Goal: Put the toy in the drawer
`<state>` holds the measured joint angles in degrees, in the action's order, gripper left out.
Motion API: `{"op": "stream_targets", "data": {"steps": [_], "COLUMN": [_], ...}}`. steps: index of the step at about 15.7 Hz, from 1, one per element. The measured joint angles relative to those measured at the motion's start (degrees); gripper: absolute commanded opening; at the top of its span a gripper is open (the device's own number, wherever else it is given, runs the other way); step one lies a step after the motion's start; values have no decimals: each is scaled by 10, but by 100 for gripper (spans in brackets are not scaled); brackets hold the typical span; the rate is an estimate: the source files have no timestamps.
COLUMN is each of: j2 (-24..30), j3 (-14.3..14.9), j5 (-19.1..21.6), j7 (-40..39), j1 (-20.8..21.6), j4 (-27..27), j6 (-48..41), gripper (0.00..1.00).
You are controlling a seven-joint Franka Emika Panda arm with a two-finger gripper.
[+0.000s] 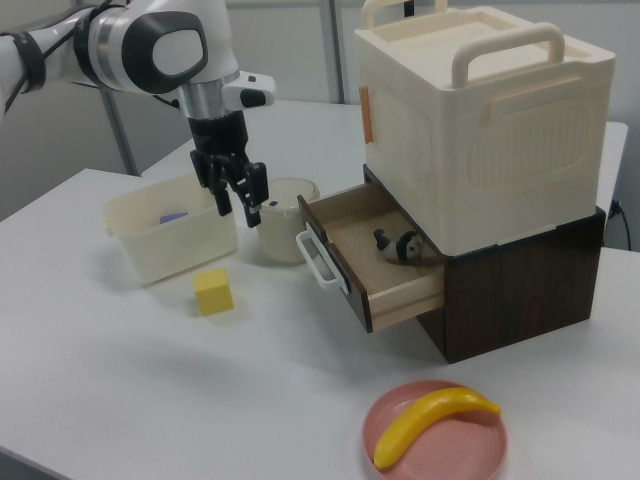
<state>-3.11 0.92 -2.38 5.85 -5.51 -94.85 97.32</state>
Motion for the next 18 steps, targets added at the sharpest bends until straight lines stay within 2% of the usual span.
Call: {"op": "stream_targets", "data": {"steps": [3,4,5,6,12,18], "j2": [-2,-2,-2,-2,-5,-32], "j3": [1,4,6,8,13,13], "j5": [16,19,20,20,20,17], "j7": [1,1,2,2,-31,-35], "j1": [-12,-13,-13,-13,-13,-11], "j4": [0,0,0,0,0,1], "j6": [0,0,0,0,0,1], "gripper": [0,10,75,100,100,100]}}
